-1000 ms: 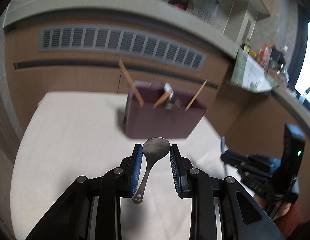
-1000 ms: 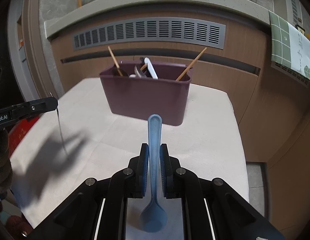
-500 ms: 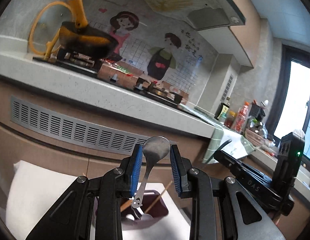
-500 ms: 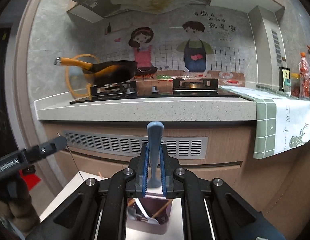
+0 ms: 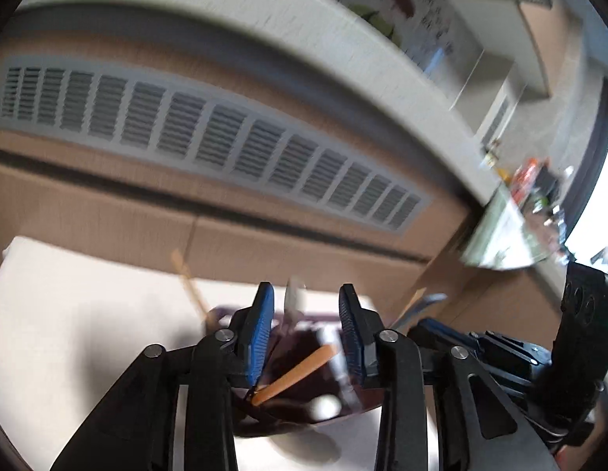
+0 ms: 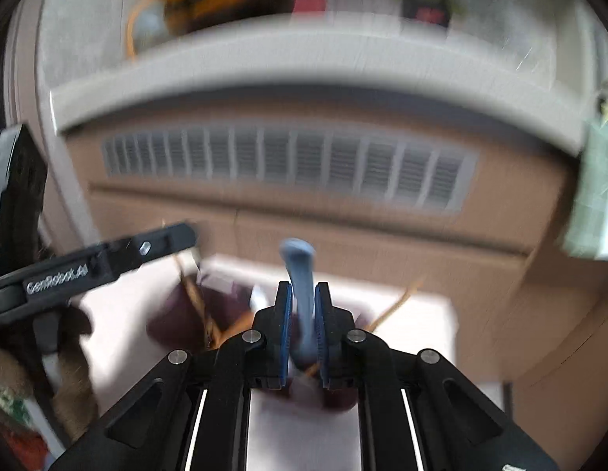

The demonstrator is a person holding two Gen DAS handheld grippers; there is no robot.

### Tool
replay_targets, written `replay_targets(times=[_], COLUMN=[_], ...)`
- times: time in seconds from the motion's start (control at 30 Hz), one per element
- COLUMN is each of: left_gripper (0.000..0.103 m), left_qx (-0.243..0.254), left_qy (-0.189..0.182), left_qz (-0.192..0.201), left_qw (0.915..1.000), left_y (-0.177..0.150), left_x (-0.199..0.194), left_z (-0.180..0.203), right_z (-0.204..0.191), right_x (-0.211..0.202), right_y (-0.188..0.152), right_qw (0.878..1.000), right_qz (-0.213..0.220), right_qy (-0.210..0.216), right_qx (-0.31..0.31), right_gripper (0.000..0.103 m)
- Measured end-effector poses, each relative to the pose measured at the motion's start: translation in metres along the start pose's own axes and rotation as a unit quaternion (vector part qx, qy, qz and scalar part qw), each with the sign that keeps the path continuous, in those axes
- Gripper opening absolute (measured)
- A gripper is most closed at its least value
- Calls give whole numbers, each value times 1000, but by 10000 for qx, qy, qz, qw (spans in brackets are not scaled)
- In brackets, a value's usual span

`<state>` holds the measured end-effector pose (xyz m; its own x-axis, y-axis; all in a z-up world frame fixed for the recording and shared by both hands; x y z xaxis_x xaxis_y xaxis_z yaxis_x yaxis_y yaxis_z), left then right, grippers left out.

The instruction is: Organize utensils

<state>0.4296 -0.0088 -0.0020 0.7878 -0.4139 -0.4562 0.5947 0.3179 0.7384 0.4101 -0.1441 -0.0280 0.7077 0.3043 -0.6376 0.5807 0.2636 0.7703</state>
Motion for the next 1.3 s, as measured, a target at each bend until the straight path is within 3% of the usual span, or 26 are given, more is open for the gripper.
replay_targets(times=[0.1,0.3,0.43,0.53,0.73,0.83,1.3], left_gripper=[40,42,42,42,42,42,42], left_qx=[173,794,888,858,960,1049,1014], left_qy=[376,1270,1690,1977,2186,2244,2060], left_qz=[192,740,652,523,362,488,366], left_qw=[9990,9860,9794,9751,9704,9676,9726], left_y=[-14,-58,-112,-150,-184,-184,-185], left_x=[-15,-93,-141,-164,-189,-195,-191], left_z=[-8,-5,-3,-4,1,7,12], right_z=[9,6,-13,-36,-64,-71,-76], right_x=[3,-53,-97,-114,-134,-139,-139], right_y=[-19,-69,-113,-141,-174,-176,-175], right_qw=[9997,9969,9947,9964,9969,9964,9966], right_qz=[-47,542,799,679,637,724,721], right_qy=[-38,-241,-254,-266,-252,-371,-378], right_qx=[235,513,603,432,378,250,117], right_gripper=[12,12,16,18,19,19,19])
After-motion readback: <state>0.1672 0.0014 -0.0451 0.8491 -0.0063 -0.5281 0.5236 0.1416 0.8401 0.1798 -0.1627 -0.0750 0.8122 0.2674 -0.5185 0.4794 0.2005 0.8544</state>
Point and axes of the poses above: each gripper's, at about its wrist camera, not at the fingertips, and x roughly the way its jaws point, z to its right, y to its top, the point moved 7 cm from there along x, roughly the way its jaws point, and after that the axes turned 3 degrees about -x, right-handed, at the moved point
